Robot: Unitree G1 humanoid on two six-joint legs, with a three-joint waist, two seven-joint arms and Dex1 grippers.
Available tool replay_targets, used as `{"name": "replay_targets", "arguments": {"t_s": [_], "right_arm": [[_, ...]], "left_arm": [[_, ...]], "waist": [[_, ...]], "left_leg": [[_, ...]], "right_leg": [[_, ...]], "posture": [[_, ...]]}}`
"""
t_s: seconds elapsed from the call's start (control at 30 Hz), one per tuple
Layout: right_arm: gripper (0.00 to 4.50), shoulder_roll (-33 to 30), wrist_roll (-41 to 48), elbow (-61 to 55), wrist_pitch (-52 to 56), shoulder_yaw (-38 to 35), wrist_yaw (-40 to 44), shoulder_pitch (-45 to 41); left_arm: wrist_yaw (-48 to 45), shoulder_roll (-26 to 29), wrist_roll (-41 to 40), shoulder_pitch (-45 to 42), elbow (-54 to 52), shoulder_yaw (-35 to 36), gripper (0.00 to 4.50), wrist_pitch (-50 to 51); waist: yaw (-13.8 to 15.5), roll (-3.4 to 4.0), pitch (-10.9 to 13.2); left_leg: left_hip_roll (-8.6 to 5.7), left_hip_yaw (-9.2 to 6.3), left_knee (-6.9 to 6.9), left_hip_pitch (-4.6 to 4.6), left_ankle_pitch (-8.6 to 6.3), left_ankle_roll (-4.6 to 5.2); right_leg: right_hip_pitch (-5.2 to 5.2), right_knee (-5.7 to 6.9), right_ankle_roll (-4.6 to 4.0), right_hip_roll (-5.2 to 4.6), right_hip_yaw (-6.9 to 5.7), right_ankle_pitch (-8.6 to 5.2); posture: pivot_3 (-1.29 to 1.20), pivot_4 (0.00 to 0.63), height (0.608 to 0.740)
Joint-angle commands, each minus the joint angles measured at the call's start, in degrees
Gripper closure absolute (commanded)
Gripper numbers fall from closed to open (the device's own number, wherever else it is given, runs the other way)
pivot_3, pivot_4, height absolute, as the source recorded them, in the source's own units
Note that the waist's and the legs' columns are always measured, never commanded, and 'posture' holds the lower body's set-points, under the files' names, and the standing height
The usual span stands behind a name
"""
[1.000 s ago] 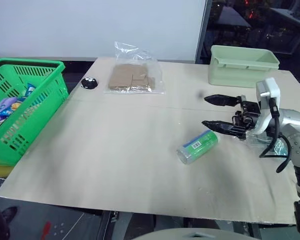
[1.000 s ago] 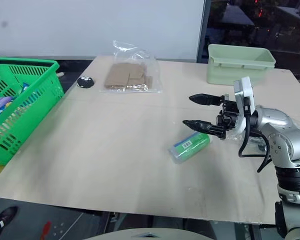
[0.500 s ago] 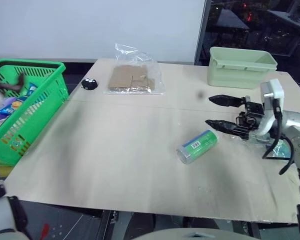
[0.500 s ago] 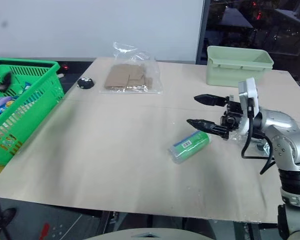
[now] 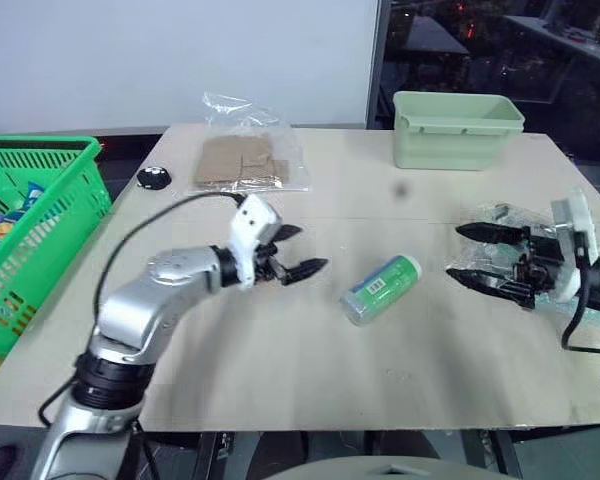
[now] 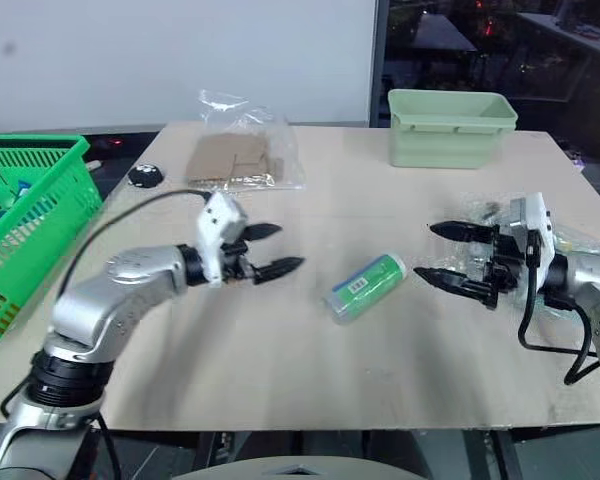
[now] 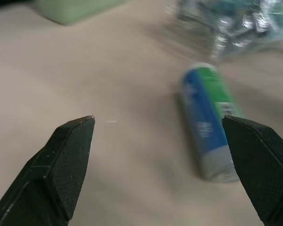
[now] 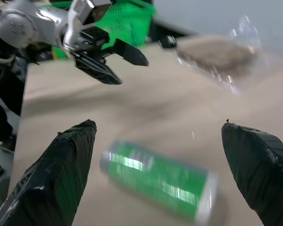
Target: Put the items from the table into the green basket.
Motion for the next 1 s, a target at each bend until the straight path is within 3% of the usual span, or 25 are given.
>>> {"name": "replay_targets", "arguments": {"t_s": [0.03,0.27,0.6,0.87,1.0], "right_arm": [[0.0,-3.14,-3.89,-0.2,-3.19,-3.81,1.31,5.94],[0.0,-4.1,-5.78,-3.15,-5.76,-9.46,1.86,18.49],[0.0,-1.56,-3.4,-6.73,-4.83,-13.63,0.06,23.09],[0.0,-0.18,-3.1,-8.19,-5.58,-14.39,-1.08,25.12],[0.0,0.11,-3.37,-7.79,-6.24,-14.62,-0.94,25.49]], "left_arm": [[-0.69,-0.85,0.29,-1.47,-1.19,-2.31,0.07,1.82],[-1.28,-4.94,2.76,-2.38,-0.17,-9.11,0.07,2.49],[-1.93,-6.93,10.26,-5.3,5.54,-16.46,0.07,1.59],[1.73,-7.35,19.58,-5.48,9.0,-20.44,0.07,2.53],[3.38,-8.9,20.71,-4.41,9.23,-20.08,1.21,2.92]], "waist": [[-0.25,0.02,-0.02],[-2.05,0.13,-0.04],[-6.52,0.25,-0.12],[-8.04,0.38,-0.18],[-8.24,0.39,-0.19]], "left_leg": [[0.0,0.02,0.02,0.04,0.0,0.0],[-0.05,0.06,0.08,0.17,0.0,0.0],[-0.07,0.01,0.08,0.28,-0.01,-0.01],[-0.08,-0.1,0.07,0.29,-0.02,-0.01],[-0.09,-0.1,0.05,0.36,-0.02,0.0]], "right_leg": [[0.05,-0.01,0.08,0.0,0.01,-0.05],[0.23,-0.09,0.12,-0.04,0.07,-0.08],[0.35,-0.16,0.14,-0.02,0.1,-0.09],[0.48,-0.32,0.14,-0.04,0.05,-0.1],[0.59,-0.39,0.14,-0.07,0.04,-0.1]], "posture": [[-0.09,0.0,0.74],[-0.15,0.008,0.74],[-0.21,0.009,0.74],[-0.22,0.015,0.74],[-0.22,0.016,0.74]]}}
